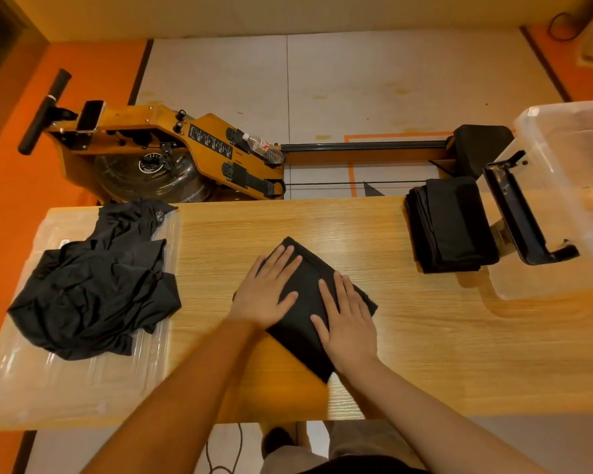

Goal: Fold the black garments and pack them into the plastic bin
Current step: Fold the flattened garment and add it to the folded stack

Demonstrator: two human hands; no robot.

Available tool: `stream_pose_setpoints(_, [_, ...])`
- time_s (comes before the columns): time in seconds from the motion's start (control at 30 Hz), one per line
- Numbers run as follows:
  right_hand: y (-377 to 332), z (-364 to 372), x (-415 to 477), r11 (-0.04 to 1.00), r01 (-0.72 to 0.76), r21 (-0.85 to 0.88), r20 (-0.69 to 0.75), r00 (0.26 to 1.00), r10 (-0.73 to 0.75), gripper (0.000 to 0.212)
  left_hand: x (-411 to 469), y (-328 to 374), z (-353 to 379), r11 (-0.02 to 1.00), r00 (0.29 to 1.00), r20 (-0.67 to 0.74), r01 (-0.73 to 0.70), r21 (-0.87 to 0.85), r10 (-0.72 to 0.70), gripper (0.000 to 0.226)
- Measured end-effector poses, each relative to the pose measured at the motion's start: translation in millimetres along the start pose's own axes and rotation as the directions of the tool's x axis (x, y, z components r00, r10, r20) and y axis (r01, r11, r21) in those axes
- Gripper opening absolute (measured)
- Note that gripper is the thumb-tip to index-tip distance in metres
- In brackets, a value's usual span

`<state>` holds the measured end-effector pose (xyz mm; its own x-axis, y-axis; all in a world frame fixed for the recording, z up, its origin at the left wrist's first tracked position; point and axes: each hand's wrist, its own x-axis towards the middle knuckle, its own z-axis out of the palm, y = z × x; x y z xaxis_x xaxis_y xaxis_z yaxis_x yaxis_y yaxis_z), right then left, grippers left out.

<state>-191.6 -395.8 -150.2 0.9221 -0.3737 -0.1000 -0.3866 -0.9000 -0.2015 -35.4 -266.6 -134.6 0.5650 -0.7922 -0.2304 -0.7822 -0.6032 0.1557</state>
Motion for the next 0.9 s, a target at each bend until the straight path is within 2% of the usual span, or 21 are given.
stream_pose_setpoints(0.07, [-1,3,-24,1.0,0.019,-0.022,0.003,1.0,-0.019,0.064,0,-15,-5,0.998,0.999,-0.007,0.035,0.046,-0.034,0.071])
stream_pose_setpoints(0.13, [0,1,-42,0.999,0.028,-0.045,0.006,1.0,-0.027,0.067,-7,-21,-1,0.987,0.989,-0.023,0.148,0.057,-0.147,0.068])
stream_pose_setpoints(0.2, [0,-8,-47,0.998,0.039,-0.048,-0.02,0.999,-0.04,0.07,-20,-16,6,0.972,0.967,-0.101,0.235,0.022,-0.232,0.065])
stream_pose_setpoints(0.33, [-4,-23,-19,0.964,0.264,-0.018,-0.066,0.962,-0.264,0.064,-55,31,17,0.941,0.903,-0.267,0.32,-0.108,-0.337,0.063])
stream_pose_setpoints(0.43, [-8,-21,14,0.883,0.467,-0.056,0.009,0.884,-0.467,0.056,-79,84,34,0.923,0.91,-0.204,0.315,-0.222,-0.36,0.064])
stream_pose_setpoints(0.5, [-4,-15,32,0.833,0.547,-0.088,0.093,0.837,-0.54,0.054,-89,99,46,0.904,0.914,-0.135,0.342,-0.255,-0.384,0.066])
stream_pose_setpoints(0.57, [2,-12,41,0.848,0.524,-0.087,0.131,0.849,-0.511,0.053,-90,92,50,0.92,0.927,-0.127,0.32,-0.225,-0.353,0.067])
stream_pose_setpoints(0.67, [5,-10,33,0.947,0.319,-0.023,0.083,0.945,-0.316,0.058,-78,61,41,0.982,0.98,-0.104,0.161,-0.097,-0.171,0.068])
stream_pose_setpoints(0.77, [3,-9,10,0.981,0.194,-0.001,0.01,0.981,-0.194,0.06,-69,29,22,1.0,0.999,-0.033,-0.004,0.007,0.005,0.073])
stream_pose_setpoints(0.83, [6,-12,-8,0.963,0.269,0.001,-0.005,0.963,-0.269,0.063,-75,23,14,0.997,0.997,-0.027,-0.068,-0.023,0.067,0.081])
stream_pose_setpoints(0.9, [12,-14,-25,0.91,0.414,0.02,0.029,0.91,-0.414,0.065,-88,26,15,0.99,0.991,-0.029,-0.129,-0.05,0.128,0.089])
